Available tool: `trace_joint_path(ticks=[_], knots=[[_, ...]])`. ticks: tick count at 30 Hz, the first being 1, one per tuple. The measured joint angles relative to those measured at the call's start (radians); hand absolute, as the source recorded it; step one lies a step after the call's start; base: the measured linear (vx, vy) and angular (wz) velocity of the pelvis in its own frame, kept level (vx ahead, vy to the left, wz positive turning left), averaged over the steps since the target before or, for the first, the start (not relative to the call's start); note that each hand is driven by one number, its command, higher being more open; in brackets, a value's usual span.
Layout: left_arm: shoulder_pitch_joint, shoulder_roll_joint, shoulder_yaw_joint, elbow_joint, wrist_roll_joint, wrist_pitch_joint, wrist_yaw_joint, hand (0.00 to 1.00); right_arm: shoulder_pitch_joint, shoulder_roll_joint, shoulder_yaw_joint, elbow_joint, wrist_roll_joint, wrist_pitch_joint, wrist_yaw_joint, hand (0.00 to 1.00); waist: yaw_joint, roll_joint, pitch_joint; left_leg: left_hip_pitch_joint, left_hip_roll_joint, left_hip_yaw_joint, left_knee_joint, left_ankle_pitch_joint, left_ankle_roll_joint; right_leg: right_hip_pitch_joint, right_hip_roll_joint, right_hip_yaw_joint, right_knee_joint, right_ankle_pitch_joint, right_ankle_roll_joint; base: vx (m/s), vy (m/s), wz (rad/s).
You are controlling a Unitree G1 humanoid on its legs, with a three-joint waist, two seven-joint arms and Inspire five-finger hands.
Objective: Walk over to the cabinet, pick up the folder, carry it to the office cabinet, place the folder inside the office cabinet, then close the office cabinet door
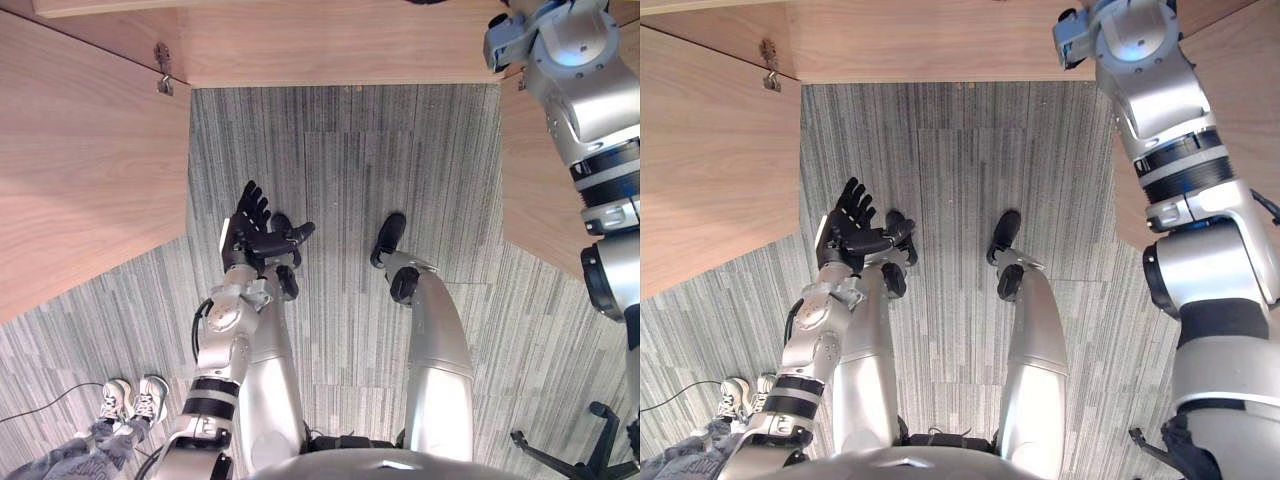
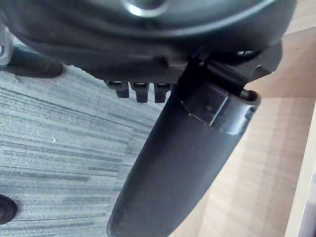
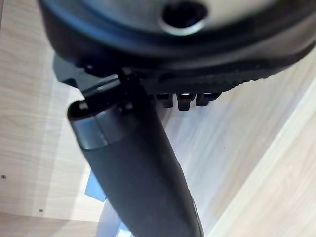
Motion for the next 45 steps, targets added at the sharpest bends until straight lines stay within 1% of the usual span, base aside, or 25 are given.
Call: trace_joint_path(ticks=[2, 4, 5, 9, 10, 12, 15, 16, 20, 22, 23, 25, 28, 30, 33, 35, 37, 41, 45], knots=[[-0.003, 0.0, 0.005, 0.006, 0.001, 0.0, -0.001, 1.0, 0.042, -0.024, 0.003, -0.051, -0.011, -0.004, 0.014, 1.0, -0.001, -0.004, -0.002, 0.0, 0.0, 0.001, 0.001, -0.001, 0.0, 0.0, 0.0, 0.002, 0.0, -0.002, 0.002, -0.01, 0.065, -0.04], [-0.003, 0.001, 0.022, 0.01, 0.011, 0.0, -0.001, 1.0, 0.085, -0.048, 0.014, -0.103, -0.038, -0.013, 0.029, 1.0, -0.003, -0.016, -0.003, 0.001, 0.0, 0.001, 0.0, -0.002, 0.0, 0.0, 0.0, 0.002, -0.001, -0.002, 0.004, -0.01, 0.06, 0.0], [-0.004, 0.002, 0.023, 0.01, 0.016, 0.0, -0.001, 1.0, 0.094, -0.056, 0.016, -0.116, -0.039, -0.015, 0.033, 1.0, -0.003, -0.018, -0.003, 0.0, -0.001, 0.001, 0.0, -0.002, 0.0, 0.0, 0.0, 0.002, -0.001, -0.002, 0.004, 0.0, 0.037, 0.0], [-0.004, 0.005, 0.025, 0.01, 0.038, 0.0, -0.001, 1.0, 0.156, -0.074, 0.022, -0.188, -0.072, -0.033, 0.044, 1.0, -0.003, -0.02, -0.003, 0.0, -0.001, 0.002, 0.0, -0.003, 0.0, 0.0, 0.0, 0.002, -0.002, -0.003, 0.004, 0.0, 0.05, 0.0], [-0.004, 0.005, 0.026, 0.01, 0.039, 0.0, -0.001, 1.0, 0.191, -0.079, 0.021, -0.231, -0.072, -0.039, 0.044, 1.0, -0.002, -0.02, -0.003, 0.0, -0.001, 0.002, 0.0, -0.004, 0.0, 0.0, 0.0, 0.002, -0.002, -0.003, 0.005, 0.0, 0.057, 0.0], [-0.003, 0.005, 0.027, 0.01, 0.039, 0.0, -0.001, 1.0, 0.218, -0.084, 0.021, -0.261, -0.069, -0.045, 0.058, 1.0, -0.002, -0.02, -0.003, 0.0, -0.001, 0.002, 0.001, -0.005, 0.0, 0.0, 0.0, 0.002, -0.002, -0.004, 0.006, 0.0, 0.039, -0.01], [-0.001, 0.003, 0.032, 0.009, 0.042, 0.0, -0.006, 1.0, 0.276, -0.107, 0.02, -0.31, -0.038, -0.069, 0.102, 1.0, -0.001, -0.022, -0.004, 0.003, -0.001, 0.006, 0.003, -0.013, -0.002, 0.0, -0.001, 0.006, -0.006, -0.011, 0.019, 0.0, 0.061, -0.03], [0.002, 0.0, 0.041, 0.009, 0.049, 0.0, -0.01, 1.0, 0.301, -0.107, 0.002, -0.322, -0.013, -0.071, 0.119, 1.0, 0.0, -0.029, -0.009, 0.006, -0.001, 0.011, 0.003, -0.016, -0.001, 0.0, -0.001, 0.01, -0.006, -0.012, 0.02, 0.01, 0.055, -0.03], [0.007, -0.008, 0.054, 0.008, 0.077, 0.0, -0.013, 1.0, 0.341, -0.108, -0.029, -0.329, 0.05, -0.077, 0.141, 1.0, 0.003, -0.036, -0.012, 0.017, 0.0, 0.014, 0.002, -0.021, 0.0, 0.01, -0.004, 0.013, -0.003, -0.012, 0.02, 0.03, 0.055, 0.0], [0.007, -0.022, 0.06, 0.007, 0.077, 0.0, -0.015, 1.0, 0.379, -0.104, -0.071, -0.345, 0.056, -0.077, 0.145, 1.0, 0.009, -0.036, -0.012, 0.022, -0.002, 0.016, 0.002, -0.026, 0.0, 0.015, -0.006, 0.013, -0.004, -0.014, 0.022, 0.04, 0.064, 0.02], [0.007, -0.031, 0.064, 0.007, 0.077, 0.0, -0.015, 1.0, 0.405, -0.091, -0.104, -0.356, 0.056, -0.079, 0.138, 0.0, 0.012, -0.036, -0.013, 0.022, -0.003, 0.016, 0.004, -0.029, 0.001, 0.016, -0.008, 0.013, -0.004, -0.015, 0.024, 0.04, 0.077, 0.01], [0.008, -0.035, 0.064, 0.008, 0.078, 0.0, -0.013, 1.0, 0.452, -0.043, -0.173, -0.374, 0.054, -0.079, 0.121, 0.0, 0.017, -0.036, -0.013, 0.022, -0.005, 0.017, 0.005, -0.031, 0.002, 0.016, -0.009, 0.014, -0.004, -0.016, 0.026, 0.03, 0.074, 0.01], [0.006, -0.061, 0.077, 0.009, 0.085, 0.0, -0.001, 1.0, 0.49, 0.094, -0.292, -0.396, 0.019, -0.08, 0.023, 0.0, 0.02, -0.036, -0.013, 0.024, -0.008, 0.021, 0.006, -0.033, 0.004, 0.016, -0.013, 0.018, -0.003, -0.017, 0.027, 0.03, 0.085, 0.01], [0.006, -0.081, 0.087, 0.011, 0.099, 0.0, 0.01, 1.0, 0.49, 0.14, -0.336, -0.411, -0.033, -0.081, -0.03, 0.0, 0.022, -0.035, -0.013, 0.026, -0.011, 0.023, 0.007, -0.034, 0.005, 0.016, -0.016, 0.02, -0.001, -0.017, 0.029, 0.02, 0.058, 0.02], [0.004, -0.103, 0.097, 0.023, 0.117, 0.0, 0.025, 1.0, 0.483, 0.18, -0.375, -0.455, -0.126, -0.082, -0.115, 0.0, 0.022, -0.035, -0.013, 0.026, -0.011, 0.025, 0.013, -0.038, 0.01, 0.016, -0.018, 0.023, 0.003, -0.019, 0.031, 0.01, 0.067, -0.01], [0.003, -0.108, 0.096, 0.03, 0.118, 0.0, 0.034, 1.0, 0.478, 0.187, -0.385, -0.468, -0.202, -0.082, -0.144, 0.0, 0.022, -0.035, -0.013, 0.026, -0.012, 0.027, 0.017, -0.042, 0.012, 0.015, -0.021, 0.025, 0.003, -0.021, 0.033, 0.0, 0.067, -0.01], [0.003, -0.109, 0.097, 0.034, 0.119, 0.0, 0.041, 1.0, 0.47, 0.217, -0.405, -0.476, -0.282, -0.082, -0.184, 0.0, 0.021, -0.035, -0.013, 0.024, -0.014, 0.027, 0.016, -0.043, 0.013, 0.012, -0.022, 0.027, 0.007, -0.021, 0.034, 0.0, 0.062, 0.01], [0.002, -0.108, 0.099, 0.034, 0.121, 0.0, 0.056, 1.0, 0.464, 0.256, -0.403, -0.475, -0.394, -0.081, -0.226, 0.0, 0.022, -0.034, -0.013, 0.012, -0.014, 0.021, 0.015, -0.042, 0.013, -0.001, -0.021, 0.027, 0.008, -0.021, 0.033, 0.02, 0.051, 0.0], [0.002, -0.108, 0.104, 0.034, 0.142, 0.0, 0.061, 1.0, 0.456, 0.282, -0.401, -0.454, -0.49, -0.06, -0.255, 0.0, 0.021, -0.034, -0.013, -0.006, -0.013, 0.016, 0.017, -0.04, 0.012, -0.017, -0.019, 0.026, 0.011, -0.021, 0.033, 0.02, 0.046, 0.0]])
